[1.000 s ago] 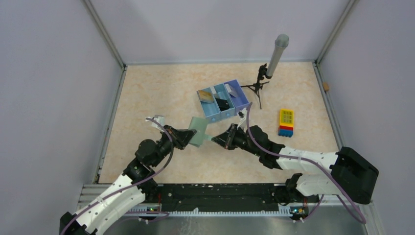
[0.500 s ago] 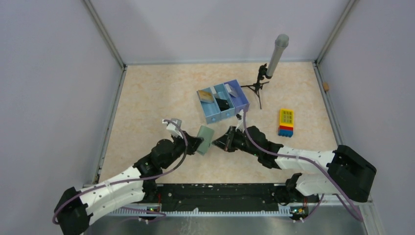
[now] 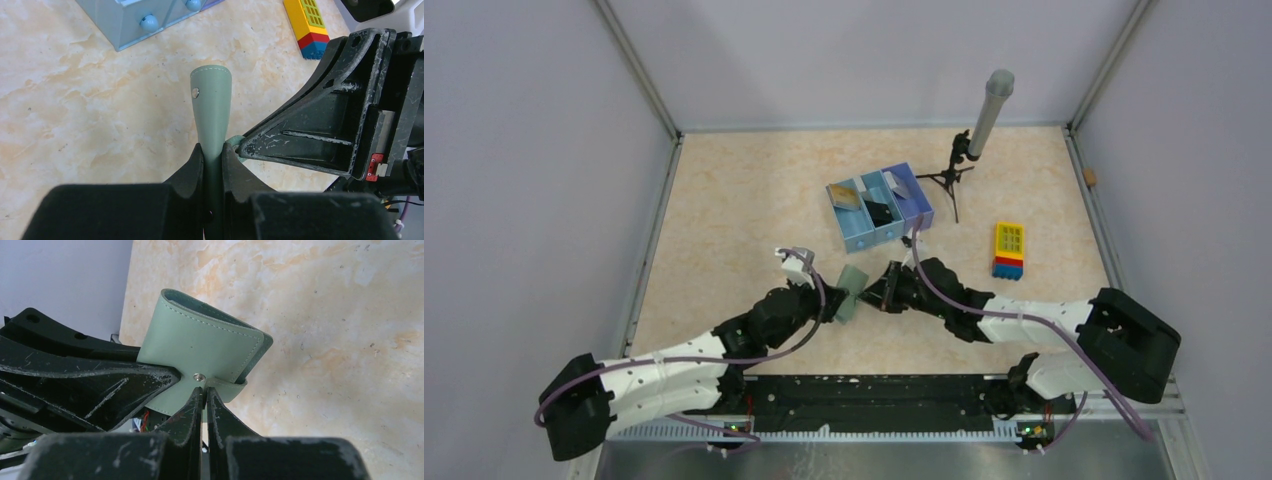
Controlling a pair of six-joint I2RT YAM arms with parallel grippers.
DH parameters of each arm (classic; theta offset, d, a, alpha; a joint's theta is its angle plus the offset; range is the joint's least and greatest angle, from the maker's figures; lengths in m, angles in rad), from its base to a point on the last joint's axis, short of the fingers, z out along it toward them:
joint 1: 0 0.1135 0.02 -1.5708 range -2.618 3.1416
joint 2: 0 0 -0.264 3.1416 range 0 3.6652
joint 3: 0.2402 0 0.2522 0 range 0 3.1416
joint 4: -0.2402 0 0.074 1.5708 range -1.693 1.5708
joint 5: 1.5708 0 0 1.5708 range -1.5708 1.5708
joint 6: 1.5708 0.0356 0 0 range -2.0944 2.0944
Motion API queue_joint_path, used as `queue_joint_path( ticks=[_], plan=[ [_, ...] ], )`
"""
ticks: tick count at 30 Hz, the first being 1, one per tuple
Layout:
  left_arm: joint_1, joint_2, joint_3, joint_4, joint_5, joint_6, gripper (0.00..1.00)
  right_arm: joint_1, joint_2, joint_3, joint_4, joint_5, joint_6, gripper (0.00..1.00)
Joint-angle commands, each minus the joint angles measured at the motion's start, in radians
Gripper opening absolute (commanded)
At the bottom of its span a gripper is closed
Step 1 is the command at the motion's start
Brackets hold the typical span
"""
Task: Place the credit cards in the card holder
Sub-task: Close the card holder at the center of the board.
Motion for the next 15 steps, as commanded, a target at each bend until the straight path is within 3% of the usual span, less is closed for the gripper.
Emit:
queue_joint_path(
  ticks=[1, 15],
  plan=[
    [-0.027, 0.026, 0.043, 0.092, -0.011, -0.005, 0.0, -0.004, 0.007, 0.06, 0.047, 0.008, 0.019, 0.0],
    [-0.056, 0.07, 0.037, 0.141, -0.014, -0.035, 0.0, -0.004, 0.052, 0.08, 0.058, 0.001, 0.041, 0.0]
  ],
)
